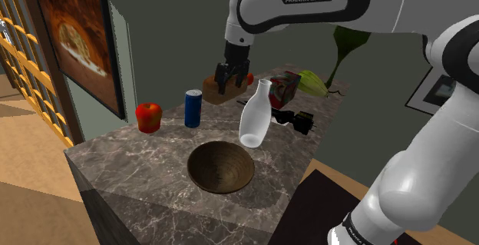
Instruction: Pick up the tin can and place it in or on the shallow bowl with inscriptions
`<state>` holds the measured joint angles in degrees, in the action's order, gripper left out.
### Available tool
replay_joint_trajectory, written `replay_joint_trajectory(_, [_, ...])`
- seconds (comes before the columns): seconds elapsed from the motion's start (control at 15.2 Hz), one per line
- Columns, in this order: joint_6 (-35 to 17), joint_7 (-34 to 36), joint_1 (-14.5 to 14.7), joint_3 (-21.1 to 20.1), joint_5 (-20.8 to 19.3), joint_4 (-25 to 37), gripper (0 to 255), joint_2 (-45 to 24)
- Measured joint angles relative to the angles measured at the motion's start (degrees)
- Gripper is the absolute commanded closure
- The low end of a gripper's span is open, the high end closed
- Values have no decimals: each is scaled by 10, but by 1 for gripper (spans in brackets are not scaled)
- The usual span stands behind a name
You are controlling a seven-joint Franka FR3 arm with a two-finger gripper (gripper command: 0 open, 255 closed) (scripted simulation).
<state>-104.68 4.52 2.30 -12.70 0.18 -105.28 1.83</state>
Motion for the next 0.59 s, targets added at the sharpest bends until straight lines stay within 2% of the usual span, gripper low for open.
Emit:
replay_joint_trajectory(0.26, [16, 27, 14, -12, -22, 104, 0, -95])
replay_joint_trajectory(0.59, [52, 58, 44, -18, -54, 266, 0, -232])
